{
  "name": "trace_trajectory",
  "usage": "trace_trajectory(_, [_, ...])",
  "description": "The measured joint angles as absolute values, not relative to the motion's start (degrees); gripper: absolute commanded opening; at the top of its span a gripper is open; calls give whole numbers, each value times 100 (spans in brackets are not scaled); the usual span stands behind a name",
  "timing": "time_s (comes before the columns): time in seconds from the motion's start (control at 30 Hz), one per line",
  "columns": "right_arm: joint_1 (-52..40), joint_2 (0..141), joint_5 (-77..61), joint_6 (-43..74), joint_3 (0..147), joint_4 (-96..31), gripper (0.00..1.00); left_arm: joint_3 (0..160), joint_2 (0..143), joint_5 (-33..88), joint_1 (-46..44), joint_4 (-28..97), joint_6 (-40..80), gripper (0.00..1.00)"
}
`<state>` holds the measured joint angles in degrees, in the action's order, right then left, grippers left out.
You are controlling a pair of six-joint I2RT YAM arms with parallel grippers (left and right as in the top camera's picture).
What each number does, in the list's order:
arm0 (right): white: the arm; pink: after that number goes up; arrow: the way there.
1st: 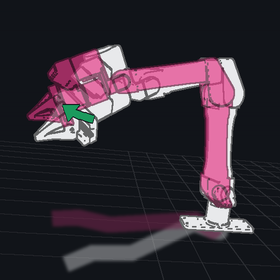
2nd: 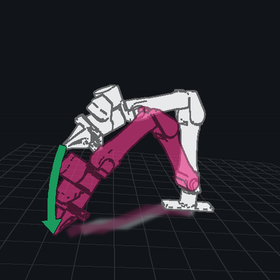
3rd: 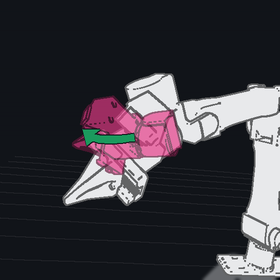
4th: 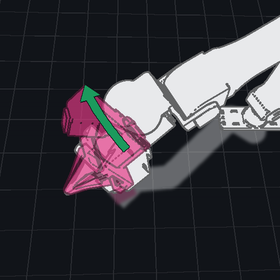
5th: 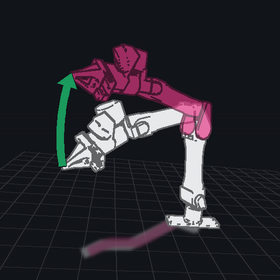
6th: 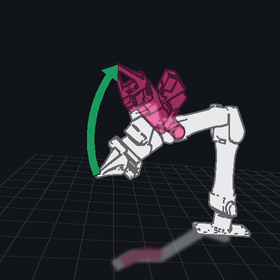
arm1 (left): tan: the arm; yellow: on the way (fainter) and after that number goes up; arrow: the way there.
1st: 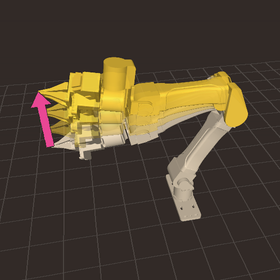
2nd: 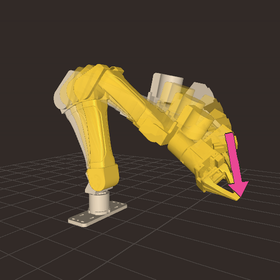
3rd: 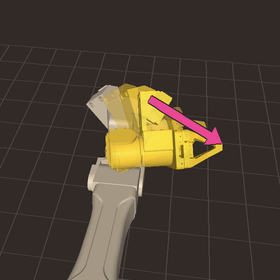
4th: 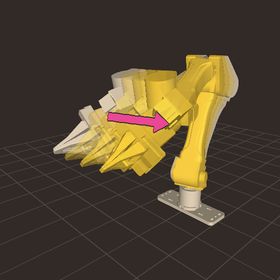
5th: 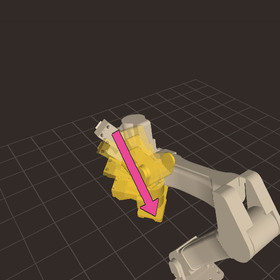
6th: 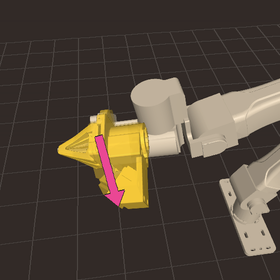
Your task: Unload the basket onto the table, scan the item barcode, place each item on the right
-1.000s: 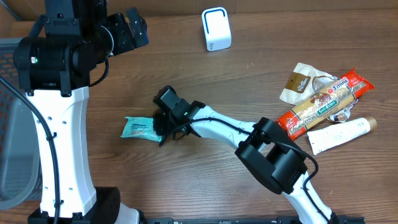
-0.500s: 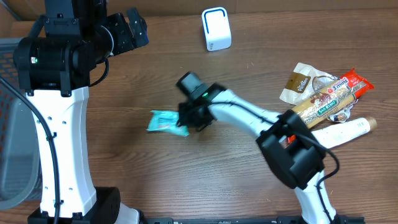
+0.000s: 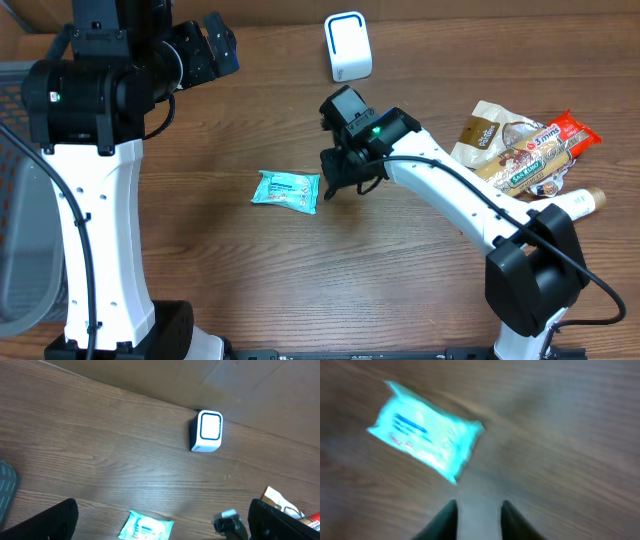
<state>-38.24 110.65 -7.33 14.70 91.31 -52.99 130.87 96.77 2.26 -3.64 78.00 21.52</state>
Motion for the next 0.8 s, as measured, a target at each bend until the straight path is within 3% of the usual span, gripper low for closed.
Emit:
trace_trajectory(0.07, [-3922, 11087, -738, 1096, 9129, -5002, 53, 13087, 9677, 226, -364, 7800, 2152, 99])
trace_trajectory(0.27, [-4681, 11430, -390, -322, 9129, -4169, 55, 13087, 9677, 226, -364, 7802, 2152, 99])
trace_trajectory(0.47, [-5227, 12011, 89, -1212, 9126, -4160, 55, 13087, 9677, 226, -364, 7800, 2152, 100])
trace_trajectory(0.77, [-5249, 12429, 475, -1627, 9126, -3809, 54, 13087, 9677, 226, -364, 7800, 2152, 100])
trace_trajectory(0.8, [-5249, 12446, 475, -1638, 9126, -3798, 51, 13087, 9677, 226, -364, 7804, 2152, 100])
